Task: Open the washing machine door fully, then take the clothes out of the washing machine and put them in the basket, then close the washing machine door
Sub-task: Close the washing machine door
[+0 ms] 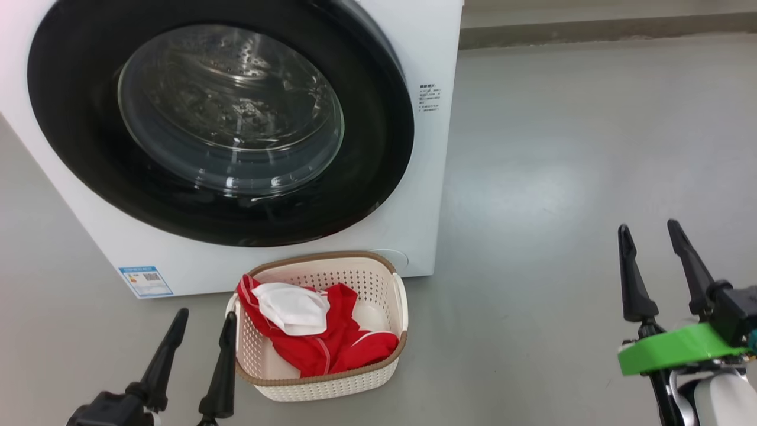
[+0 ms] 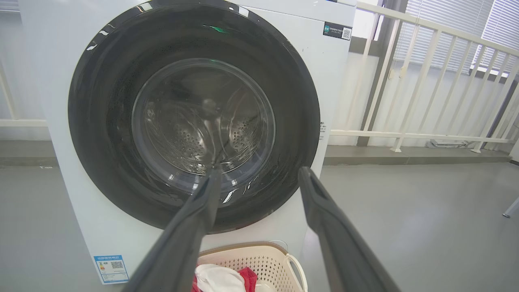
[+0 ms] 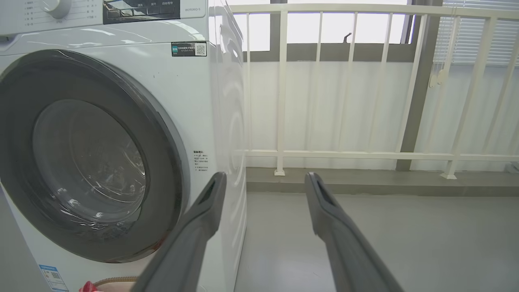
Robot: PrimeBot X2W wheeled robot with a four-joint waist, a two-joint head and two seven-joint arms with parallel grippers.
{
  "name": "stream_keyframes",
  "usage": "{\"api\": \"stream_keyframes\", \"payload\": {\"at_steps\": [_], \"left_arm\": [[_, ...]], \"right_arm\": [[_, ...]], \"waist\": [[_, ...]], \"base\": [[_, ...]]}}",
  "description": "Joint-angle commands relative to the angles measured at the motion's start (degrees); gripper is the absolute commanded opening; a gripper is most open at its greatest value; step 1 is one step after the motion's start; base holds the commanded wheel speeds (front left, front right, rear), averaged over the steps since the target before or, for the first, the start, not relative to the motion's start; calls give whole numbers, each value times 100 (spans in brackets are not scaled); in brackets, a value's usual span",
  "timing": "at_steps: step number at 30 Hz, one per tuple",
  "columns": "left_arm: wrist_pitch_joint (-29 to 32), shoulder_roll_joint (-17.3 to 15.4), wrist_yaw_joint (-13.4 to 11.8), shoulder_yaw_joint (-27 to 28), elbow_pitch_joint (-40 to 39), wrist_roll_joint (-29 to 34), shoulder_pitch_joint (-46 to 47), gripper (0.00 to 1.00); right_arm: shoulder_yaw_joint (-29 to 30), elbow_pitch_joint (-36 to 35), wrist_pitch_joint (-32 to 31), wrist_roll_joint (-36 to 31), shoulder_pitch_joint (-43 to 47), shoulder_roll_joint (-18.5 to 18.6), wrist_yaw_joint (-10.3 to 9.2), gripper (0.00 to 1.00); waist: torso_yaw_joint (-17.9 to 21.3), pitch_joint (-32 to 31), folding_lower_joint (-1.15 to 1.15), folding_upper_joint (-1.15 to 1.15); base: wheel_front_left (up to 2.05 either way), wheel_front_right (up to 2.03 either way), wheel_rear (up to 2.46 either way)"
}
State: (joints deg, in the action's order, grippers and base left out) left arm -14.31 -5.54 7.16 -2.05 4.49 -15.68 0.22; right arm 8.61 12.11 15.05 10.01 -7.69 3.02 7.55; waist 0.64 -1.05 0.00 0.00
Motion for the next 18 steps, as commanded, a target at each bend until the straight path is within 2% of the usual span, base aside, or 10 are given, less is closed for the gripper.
{"api": "stream_keyframes", "payload": {"at_steps": [1, 11, 18], "left_arm": [[-69, -89, 33, 219, -153, 26, 58, 100], [-69, -23, 33, 279, -199, 85, -228, 100], [-69, 36, 33, 324, -229, 127, -312, 100]], "right_arm": [[-113, -229, -5, -64, 2, 15, -6, 100], [-141, -831, -5, 117, 796, -10, -6, 100], [-229, -910, -5, 423, 1078, -12, -6, 100]], "waist": [[29, -63, 0, 0], [6, -259, 0, 0], [20, -294, 0, 0]], "base": [[0, 0, 0], [0, 0, 0], [0, 0, 0]]}}
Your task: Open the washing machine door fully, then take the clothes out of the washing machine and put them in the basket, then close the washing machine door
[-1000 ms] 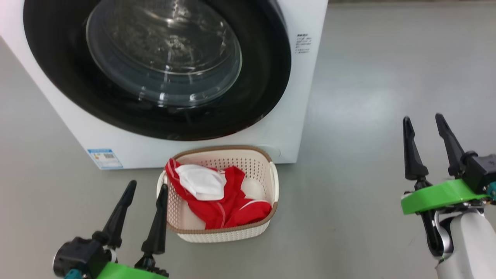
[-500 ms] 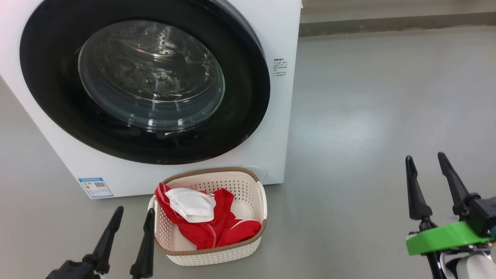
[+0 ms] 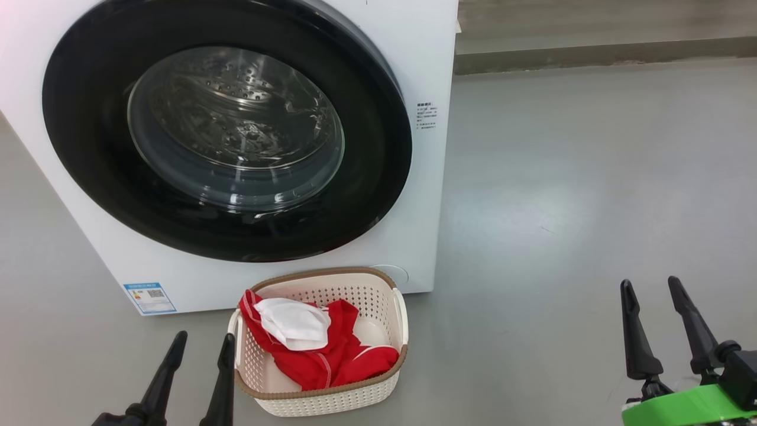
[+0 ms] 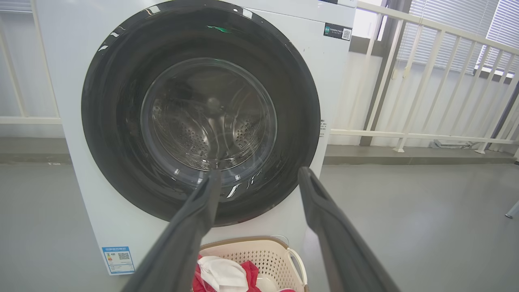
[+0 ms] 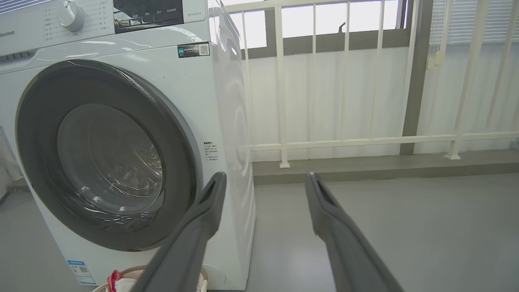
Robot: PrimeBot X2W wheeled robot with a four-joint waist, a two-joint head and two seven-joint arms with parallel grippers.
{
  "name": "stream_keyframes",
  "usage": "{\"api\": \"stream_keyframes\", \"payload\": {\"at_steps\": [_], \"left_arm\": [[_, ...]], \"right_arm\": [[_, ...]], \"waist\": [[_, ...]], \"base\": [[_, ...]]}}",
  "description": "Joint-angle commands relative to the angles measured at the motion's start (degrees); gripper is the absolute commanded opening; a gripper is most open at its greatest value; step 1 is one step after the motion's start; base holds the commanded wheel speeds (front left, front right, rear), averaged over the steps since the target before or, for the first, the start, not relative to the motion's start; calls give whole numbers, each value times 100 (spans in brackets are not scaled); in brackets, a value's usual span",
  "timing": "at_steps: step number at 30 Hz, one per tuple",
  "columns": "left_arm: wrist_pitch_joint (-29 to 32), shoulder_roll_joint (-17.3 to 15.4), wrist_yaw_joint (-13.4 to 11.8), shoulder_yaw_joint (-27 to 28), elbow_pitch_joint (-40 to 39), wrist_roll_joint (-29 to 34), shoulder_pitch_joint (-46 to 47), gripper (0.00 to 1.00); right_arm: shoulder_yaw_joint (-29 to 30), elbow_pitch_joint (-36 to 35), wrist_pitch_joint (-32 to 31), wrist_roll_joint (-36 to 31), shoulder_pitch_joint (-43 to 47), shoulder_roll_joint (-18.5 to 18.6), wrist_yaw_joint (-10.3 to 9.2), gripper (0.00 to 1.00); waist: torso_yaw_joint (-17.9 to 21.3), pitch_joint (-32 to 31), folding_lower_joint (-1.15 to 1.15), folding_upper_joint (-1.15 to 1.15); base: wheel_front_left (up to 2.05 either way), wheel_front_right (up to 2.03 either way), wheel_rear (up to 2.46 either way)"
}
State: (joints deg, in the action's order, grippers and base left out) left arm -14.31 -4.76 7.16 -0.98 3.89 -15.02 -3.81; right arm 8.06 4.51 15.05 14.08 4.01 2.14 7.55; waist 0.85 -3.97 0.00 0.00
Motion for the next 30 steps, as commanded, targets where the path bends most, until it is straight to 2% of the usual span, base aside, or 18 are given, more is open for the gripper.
{"api": "stream_keyframes", "payload": {"at_steps": [1, 23, 24, 30], "left_arm": [[-69, -37, 33, 216, -170, 73, 85, 100], [-69, 50, 33, 346, -255, 86, 71, 100], [0, 70, 0, 135, -90, 82, -9, 0], [24, 181, -8, 66, 412, 67, -197, 0]], "right_arm": [[-183, -145, -5, 38, -65, 75, -6, 100], [-187, -149, -5, 180, 70, 74, -6, 100], [-57, 4, 0, 168, 168, -6, 0, 0], [-112, 545, -5, 182, 327, -147, 0, 0]], "waist": [[-3, -8, 0, 0], [-16, 7, 0, 0], [-15, 7, 0, 0], [-15, 9, 0, 0]], "base": [[0, 0, 0], [0, 0, 0], [0, 0, 0], [0, 0, 0]]}}
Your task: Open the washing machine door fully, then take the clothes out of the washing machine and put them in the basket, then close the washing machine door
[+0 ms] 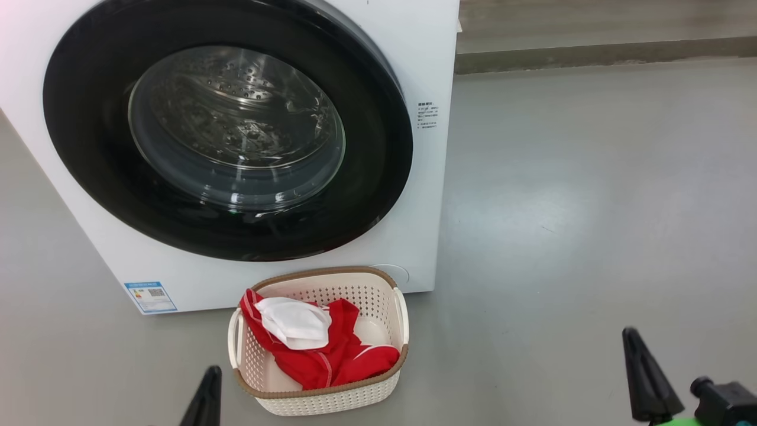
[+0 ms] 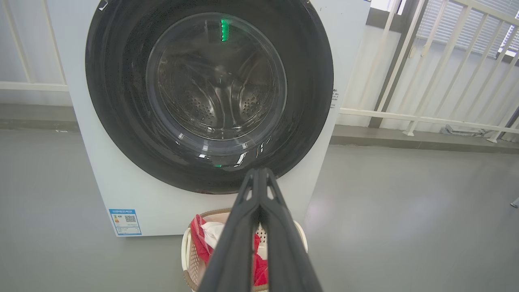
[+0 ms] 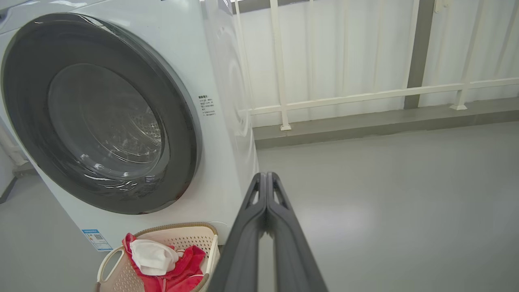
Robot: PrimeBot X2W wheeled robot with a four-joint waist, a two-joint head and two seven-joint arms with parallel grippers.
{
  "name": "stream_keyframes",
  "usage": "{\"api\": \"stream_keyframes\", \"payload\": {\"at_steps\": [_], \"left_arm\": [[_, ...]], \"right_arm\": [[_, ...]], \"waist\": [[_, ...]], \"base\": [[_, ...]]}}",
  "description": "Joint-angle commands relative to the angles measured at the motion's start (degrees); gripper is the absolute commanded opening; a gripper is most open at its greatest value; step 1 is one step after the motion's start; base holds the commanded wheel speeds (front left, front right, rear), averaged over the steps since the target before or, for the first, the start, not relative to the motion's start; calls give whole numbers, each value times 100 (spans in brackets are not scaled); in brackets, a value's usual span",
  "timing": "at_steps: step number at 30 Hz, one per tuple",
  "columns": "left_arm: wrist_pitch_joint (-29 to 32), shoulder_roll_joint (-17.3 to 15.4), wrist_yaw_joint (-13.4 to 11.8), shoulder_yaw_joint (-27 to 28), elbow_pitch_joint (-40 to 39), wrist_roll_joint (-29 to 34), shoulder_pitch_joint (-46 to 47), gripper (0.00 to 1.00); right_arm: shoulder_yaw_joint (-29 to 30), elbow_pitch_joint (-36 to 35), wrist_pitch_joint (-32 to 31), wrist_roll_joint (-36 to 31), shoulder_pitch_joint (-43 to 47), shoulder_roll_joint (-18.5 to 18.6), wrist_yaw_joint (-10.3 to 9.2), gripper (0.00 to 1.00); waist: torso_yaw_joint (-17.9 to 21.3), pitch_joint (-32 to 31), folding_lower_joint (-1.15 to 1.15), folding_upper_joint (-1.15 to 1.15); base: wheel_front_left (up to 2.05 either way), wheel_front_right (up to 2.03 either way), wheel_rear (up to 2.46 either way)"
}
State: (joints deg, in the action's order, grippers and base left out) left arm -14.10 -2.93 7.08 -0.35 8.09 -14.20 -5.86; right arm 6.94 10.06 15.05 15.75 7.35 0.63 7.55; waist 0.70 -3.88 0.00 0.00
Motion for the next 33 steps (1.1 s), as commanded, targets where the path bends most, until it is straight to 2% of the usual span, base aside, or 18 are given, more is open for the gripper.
{"api": "stream_keyframes", "payload": {"at_steps": [1, 7, 12, 33], "left_arm": [[9, 15, 0, -2, 49, -35, -13, 0], [109, 15, 2, 32, 69, -409, 41, 0], [191, 14, 4, 59, 93, -721, 89, 0], [520, 12, 10, 170, 184, -1966, 290, 0]], "right_arm": [[-3, 49, -10, 34, 16, -9, 0, 0], [-2, 61, -116, 401, -47, 2, 0, 0], [-6, 76, -201, 706, -100, 12, -1, 0], [-12, 134, -544, 1927, -324, 49, -2, 0]], "waist": [[0, 1, 0, 0], [-4, 8, -13, 0], [-6, 35, -1, 0], [-18, 102, 0, 0]], "base": [[0, 0, 0], [0, 0, 0], [0, 0, 0], [0, 0, 0]]}}
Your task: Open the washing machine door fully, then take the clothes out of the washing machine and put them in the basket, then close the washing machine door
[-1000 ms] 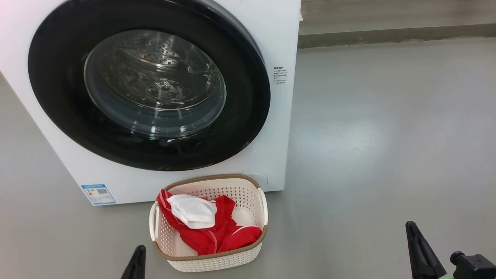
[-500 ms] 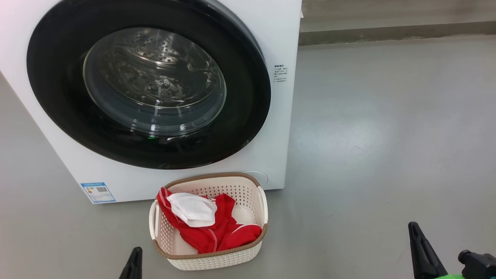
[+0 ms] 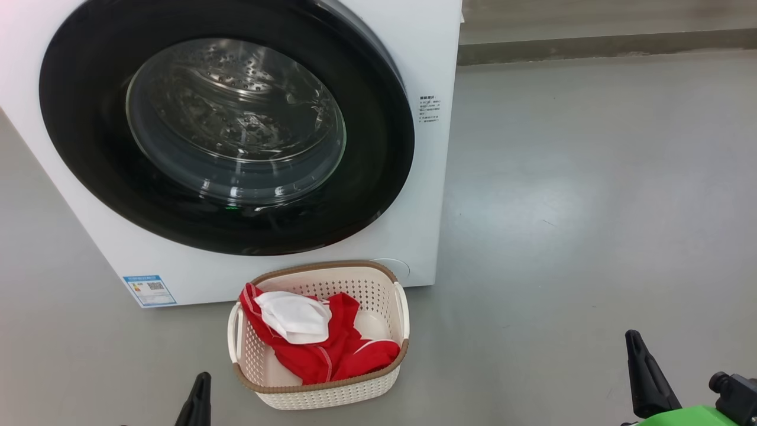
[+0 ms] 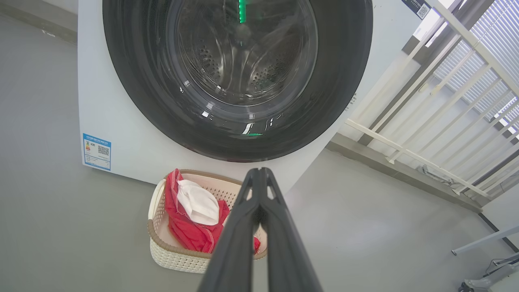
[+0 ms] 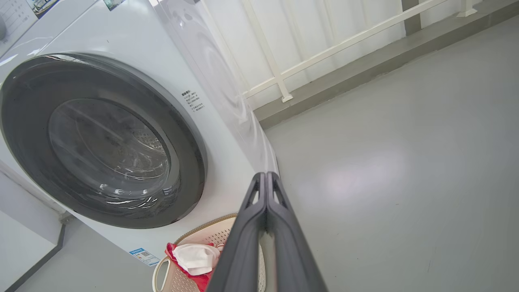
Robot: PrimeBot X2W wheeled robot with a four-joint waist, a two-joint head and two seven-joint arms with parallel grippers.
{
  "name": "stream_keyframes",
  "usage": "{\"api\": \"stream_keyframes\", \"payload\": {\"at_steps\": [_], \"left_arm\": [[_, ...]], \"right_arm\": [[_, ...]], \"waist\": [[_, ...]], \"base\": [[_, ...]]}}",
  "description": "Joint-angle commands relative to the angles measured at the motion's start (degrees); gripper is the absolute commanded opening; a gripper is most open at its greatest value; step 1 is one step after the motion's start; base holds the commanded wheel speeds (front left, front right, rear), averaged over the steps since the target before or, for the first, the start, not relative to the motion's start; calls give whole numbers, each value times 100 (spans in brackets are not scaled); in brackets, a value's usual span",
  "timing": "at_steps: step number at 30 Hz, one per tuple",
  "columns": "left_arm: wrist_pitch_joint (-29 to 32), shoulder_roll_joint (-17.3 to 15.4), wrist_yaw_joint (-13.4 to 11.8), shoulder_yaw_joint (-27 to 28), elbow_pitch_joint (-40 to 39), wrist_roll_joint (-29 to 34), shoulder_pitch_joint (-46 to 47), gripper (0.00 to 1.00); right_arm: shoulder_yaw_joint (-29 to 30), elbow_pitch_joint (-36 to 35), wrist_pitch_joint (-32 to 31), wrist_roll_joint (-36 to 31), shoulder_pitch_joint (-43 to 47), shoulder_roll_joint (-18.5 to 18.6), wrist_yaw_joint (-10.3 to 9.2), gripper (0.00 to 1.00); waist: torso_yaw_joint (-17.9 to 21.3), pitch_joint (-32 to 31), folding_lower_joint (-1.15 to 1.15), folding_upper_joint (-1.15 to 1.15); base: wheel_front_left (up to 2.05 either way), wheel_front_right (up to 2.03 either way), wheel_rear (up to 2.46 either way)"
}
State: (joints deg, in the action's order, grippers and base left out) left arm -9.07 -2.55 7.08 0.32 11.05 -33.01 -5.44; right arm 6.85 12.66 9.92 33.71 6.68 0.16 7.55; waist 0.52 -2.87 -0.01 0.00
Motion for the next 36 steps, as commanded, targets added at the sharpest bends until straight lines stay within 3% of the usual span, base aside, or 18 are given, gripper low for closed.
{"api": "stream_keyframes", "payload": {"at_steps": [1, 36], "left_arm": [[34, -25, 11, 109, -107, -147, 257, 0], [611, -28, 22, 304, 47, -2327, 600, 0]], "right_arm": [[-3, -124, -48, 191, -267, 98, -2, 0], [-14, -26, -651, 2329, -653, 164, -3, 0]], "waist": [[-1, 4, 1, 0], [-20, 117, 1, 0]], "base": [[0, 0, 0], [0, 0, 0]]}}
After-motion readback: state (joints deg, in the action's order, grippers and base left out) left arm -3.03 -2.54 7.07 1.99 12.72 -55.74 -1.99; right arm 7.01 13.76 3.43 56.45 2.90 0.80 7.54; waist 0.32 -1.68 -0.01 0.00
